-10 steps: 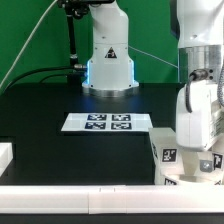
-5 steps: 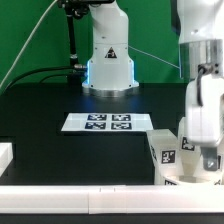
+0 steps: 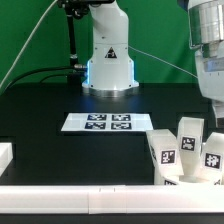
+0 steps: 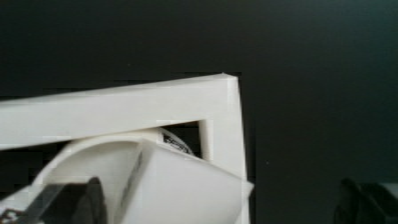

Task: Assemble stool

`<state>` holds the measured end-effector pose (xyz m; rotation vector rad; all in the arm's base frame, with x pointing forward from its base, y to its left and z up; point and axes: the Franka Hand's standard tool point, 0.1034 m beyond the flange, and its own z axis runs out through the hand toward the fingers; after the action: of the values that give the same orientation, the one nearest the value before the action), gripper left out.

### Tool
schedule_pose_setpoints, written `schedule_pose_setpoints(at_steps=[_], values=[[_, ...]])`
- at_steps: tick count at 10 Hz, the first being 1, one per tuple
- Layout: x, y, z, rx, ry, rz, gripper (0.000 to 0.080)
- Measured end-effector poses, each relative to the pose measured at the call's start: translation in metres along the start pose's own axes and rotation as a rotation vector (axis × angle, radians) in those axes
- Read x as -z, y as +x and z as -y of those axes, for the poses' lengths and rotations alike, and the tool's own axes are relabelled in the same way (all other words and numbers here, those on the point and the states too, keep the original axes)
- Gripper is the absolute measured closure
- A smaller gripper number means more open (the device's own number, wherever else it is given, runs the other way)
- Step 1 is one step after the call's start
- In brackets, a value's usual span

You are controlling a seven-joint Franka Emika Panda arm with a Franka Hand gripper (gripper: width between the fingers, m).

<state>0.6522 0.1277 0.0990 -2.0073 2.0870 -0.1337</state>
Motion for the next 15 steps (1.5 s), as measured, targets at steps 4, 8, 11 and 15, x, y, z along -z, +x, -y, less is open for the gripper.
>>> schedule_pose_setpoints(at_steps=[4,8,11,15], values=[[0.004,0.004,0.001,0.559,-0.071,0.024,0.0150],[0.007,0.014,0.010,0.971,-0.055,0.028,0.0150],[0.011,0.016,0.011,1.314,-0.130,0.020,0.0150],[0.014,0.014,0.017,1.702,-0.212,0.083,0.0150]])
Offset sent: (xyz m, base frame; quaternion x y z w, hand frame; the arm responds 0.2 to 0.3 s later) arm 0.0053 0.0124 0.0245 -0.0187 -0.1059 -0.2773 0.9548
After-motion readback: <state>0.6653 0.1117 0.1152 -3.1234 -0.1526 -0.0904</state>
